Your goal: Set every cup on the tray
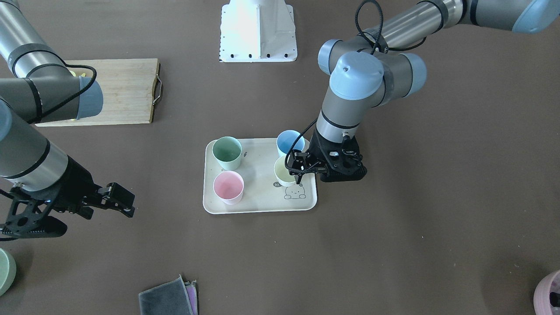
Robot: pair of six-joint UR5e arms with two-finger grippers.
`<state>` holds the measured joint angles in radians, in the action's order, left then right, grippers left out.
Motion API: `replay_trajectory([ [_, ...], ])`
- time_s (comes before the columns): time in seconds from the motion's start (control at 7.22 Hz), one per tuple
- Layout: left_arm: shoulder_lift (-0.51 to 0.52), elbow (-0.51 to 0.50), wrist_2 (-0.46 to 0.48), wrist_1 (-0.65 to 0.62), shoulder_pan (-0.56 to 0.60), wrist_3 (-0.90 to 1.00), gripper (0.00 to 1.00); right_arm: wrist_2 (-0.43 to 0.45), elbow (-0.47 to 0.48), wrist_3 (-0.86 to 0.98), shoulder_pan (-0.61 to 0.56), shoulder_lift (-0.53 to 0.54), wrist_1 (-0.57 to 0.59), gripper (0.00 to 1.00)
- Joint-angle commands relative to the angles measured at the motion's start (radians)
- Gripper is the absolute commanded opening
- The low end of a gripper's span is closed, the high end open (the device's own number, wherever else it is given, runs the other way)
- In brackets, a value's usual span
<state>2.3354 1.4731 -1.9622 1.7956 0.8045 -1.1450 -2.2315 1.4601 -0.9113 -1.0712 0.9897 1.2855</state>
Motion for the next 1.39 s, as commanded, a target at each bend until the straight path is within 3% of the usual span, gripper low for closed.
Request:
replay_trajectory([
  [0.0, -0.089, 0.062, -0.093, -0.012, 0.163, 0.203, 0.98, -0.031, 0.072, 0.02, -0.065, 0.1, -0.008, 1.0],
  [0.14, -0.217, 0.169, -0.087, 0.004, 0.218, 0.364, 0.98, -0.024, 0.095, 0.029, -0.085, 0.134, -0.008, 1.0],
  [0.28, -0.29, 0.197, -0.095, 0.002, 0.302, 0.496, 0.98, -0.014, 0.104, 0.054, -0.104, 0.186, -0.008, 1.0],
  [0.55, -0.425, 0.225, -0.086, 0.034, 0.381, 0.554, 0.98, -0.023, 0.1, 0.356, -0.16, 0.297, 0.008, 1.0],
  [0.97, -0.617, 0.22, -0.156, 0.036, 0.552, 0.793, 0.98, -0.014, 0.169, 0.707, -0.272, 0.386, 0.275, 1.0],
  [1.25, -0.698, 0.207, -0.226, 0.034, 0.649, 0.927, 0.98, -0.025, 0.174, 1.0, -0.418, 0.495, 0.362, 1.0],
])
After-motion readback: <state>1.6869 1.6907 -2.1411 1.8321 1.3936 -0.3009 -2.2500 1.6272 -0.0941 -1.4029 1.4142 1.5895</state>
